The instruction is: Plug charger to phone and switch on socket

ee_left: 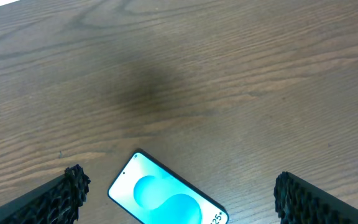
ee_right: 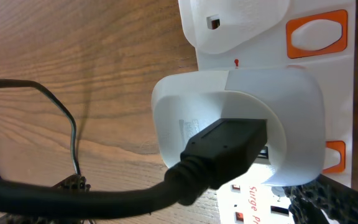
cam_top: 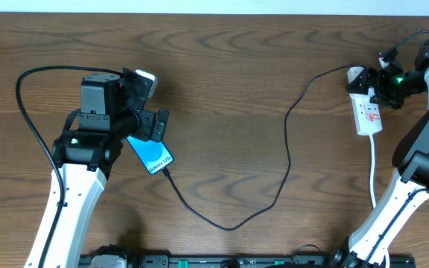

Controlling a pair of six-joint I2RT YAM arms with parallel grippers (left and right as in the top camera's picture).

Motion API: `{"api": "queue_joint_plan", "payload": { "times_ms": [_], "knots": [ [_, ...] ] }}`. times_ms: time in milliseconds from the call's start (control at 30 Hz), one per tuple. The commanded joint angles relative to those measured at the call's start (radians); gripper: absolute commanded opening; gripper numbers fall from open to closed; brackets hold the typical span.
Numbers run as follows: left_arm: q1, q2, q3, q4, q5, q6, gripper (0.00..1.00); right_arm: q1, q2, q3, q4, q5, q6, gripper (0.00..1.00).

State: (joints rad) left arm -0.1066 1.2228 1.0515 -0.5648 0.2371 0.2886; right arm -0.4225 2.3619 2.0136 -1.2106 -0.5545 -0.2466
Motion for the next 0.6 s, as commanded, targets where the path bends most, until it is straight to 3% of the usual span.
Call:
{"api": "queue_joint_plan", "payload": {
  "times_ms": [0, 367, 567],
  "knots": [
    [-0.002, -0.002, 0.026, 0.001, -0.003, 0.003, 0.98, 0.019, 0.013, -0.014, 0.008, -0.053, -0.013, 0.99],
    [-0.002, -0.002, 0.026, 0.001, -0.003, 0.003, 0.98, 0.013, 0.012, 0.005, 0.034, 0.14, 0.007, 0.99],
    [-0.002, -0.002, 0.026, 0.001, -0.003, 0.003, 0.98, 0.004, 0.012, 0.03, 0.036, 0.141, 0.012, 0.99]
  ]
}}
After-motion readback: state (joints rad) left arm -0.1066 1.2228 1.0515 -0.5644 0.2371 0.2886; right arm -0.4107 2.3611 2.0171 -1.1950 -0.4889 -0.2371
